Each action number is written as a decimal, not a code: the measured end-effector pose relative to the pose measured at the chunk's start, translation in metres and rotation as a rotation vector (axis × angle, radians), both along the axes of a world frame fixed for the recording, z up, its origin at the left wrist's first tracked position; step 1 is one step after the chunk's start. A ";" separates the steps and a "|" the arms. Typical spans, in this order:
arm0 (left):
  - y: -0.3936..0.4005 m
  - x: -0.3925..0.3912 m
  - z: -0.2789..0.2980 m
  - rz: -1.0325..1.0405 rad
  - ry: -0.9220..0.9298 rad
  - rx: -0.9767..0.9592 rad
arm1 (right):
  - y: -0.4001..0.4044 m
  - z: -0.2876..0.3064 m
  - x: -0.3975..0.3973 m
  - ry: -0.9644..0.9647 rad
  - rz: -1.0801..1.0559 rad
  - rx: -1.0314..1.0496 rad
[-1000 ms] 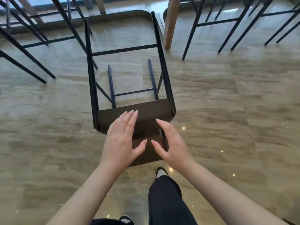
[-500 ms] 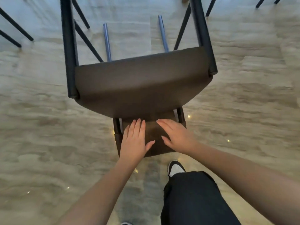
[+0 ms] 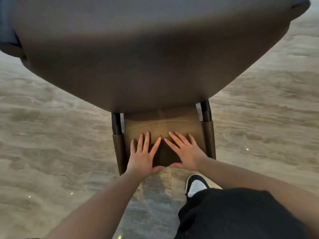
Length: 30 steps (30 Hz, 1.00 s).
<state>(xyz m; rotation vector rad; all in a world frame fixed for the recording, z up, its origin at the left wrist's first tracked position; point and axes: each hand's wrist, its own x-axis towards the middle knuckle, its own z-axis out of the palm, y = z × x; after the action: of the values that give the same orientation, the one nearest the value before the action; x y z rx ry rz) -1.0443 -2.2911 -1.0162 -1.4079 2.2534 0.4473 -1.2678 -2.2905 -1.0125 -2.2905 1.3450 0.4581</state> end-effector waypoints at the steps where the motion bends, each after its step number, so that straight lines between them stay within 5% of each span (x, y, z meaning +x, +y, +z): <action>1: 0.003 0.001 -0.008 0.008 -0.005 0.017 | 0.005 -0.008 -0.001 0.030 0.019 0.002; 18: 0.032 -0.004 -0.041 -0.319 -0.076 0.043 | 0.023 -0.044 -0.001 0.147 0.241 -0.149; 30: 0.049 -0.011 -0.043 -0.194 -0.110 -0.036 | 0.045 -0.040 0.029 0.190 0.069 -0.132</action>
<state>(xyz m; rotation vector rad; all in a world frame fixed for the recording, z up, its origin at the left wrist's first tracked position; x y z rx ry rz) -1.0554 -2.2416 -1.0587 -1.1856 2.2897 0.2599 -1.2389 -2.2459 -1.0525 -2.4594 1.4262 0.6414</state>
